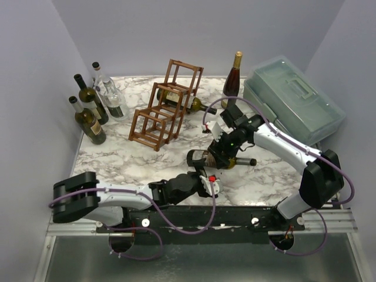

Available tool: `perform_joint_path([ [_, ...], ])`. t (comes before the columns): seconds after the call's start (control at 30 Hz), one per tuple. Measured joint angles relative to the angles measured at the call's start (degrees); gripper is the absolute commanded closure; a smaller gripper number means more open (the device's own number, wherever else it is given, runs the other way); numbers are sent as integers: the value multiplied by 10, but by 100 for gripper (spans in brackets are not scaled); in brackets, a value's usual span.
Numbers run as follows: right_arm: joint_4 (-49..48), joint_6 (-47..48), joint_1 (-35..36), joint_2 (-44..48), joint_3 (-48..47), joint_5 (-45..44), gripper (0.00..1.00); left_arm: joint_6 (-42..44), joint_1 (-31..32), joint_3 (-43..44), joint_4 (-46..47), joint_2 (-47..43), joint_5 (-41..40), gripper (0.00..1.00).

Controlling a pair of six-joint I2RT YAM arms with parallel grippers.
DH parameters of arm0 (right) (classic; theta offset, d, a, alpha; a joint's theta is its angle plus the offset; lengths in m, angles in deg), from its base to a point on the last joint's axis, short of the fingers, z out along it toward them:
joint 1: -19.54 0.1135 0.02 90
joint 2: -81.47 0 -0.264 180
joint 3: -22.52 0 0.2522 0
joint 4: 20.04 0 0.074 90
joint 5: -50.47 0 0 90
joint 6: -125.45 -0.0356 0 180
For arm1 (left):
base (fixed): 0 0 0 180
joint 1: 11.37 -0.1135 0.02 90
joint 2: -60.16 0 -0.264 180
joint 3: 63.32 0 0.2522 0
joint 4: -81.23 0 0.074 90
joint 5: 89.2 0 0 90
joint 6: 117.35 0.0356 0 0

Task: Take the wine bottle off the wine rack
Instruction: Pick up the wine bottle from the wine rack.

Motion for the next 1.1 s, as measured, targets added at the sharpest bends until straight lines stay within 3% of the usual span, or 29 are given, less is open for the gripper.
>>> perform_joint_path([
  [0.33, 35, -23, -3, 0, -27, 23, 68, 62, 2, -10, 237, 160, -65, 1],
  [0.73, 63, -33, -3, -17, -49, 49, 68, 64, -19, -10, 374, 266, -91, 4],
  [1.03, 74, -34, -3, -27, -63, 61, 67, 47, -27, -10, 402, 284, -101, 28],
  [1.1, 75, -34, -4, -30, -63, 61, 65, 46, -27, -10, 404, 288, -101, 37],
])
